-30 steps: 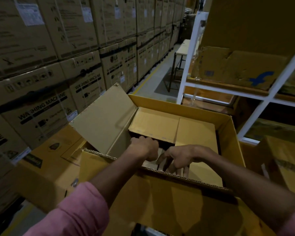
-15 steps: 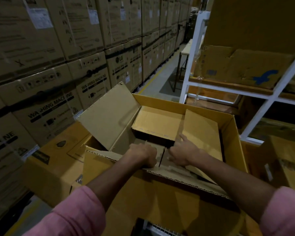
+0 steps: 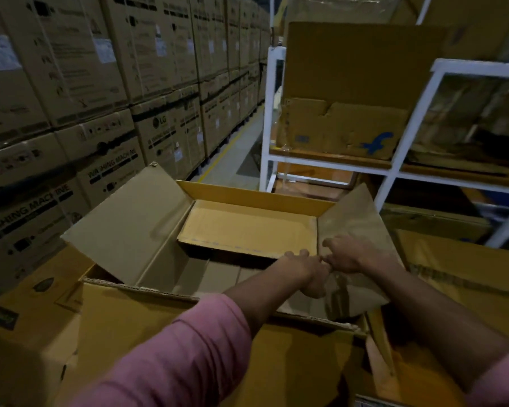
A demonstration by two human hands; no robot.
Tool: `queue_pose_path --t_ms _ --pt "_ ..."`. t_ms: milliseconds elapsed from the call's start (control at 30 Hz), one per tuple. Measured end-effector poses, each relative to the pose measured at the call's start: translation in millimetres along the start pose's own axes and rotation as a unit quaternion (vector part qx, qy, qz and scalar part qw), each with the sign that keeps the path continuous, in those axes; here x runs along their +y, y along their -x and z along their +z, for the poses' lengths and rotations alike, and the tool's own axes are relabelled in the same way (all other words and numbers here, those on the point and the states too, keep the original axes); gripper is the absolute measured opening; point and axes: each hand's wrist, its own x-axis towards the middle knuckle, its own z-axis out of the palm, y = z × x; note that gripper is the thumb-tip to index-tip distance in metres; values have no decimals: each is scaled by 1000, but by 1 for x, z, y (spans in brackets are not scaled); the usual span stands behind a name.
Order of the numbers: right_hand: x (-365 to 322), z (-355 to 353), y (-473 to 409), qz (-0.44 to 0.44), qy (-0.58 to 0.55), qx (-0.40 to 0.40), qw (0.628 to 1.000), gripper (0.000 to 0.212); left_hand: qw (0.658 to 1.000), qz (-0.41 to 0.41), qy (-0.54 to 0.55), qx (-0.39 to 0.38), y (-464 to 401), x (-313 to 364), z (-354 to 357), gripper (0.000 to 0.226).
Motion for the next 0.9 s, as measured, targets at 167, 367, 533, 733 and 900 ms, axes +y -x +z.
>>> queue_pose_path --t_ms 167,367,533,733,900 --pt "37 36 30 -51 37 31 998 30 996 52 -50 -58 -16 32 -1 66" --pt "36 40 20 -59 2 41 997 34 993 28 -49 -100 -25 34 -5 73" --pt "30 32 3 -66 -34 -11 997 34 994 16 27 -104 -33 22 -3 66" --pt "-30 37 -40 -146 -153 -137 968 26 982 -122 22 -143 -23 -20 3 46" --pt "-75 71 -63 -151 -178 -239 943 30 970 -161 42 -176 -4 -55 8 31"
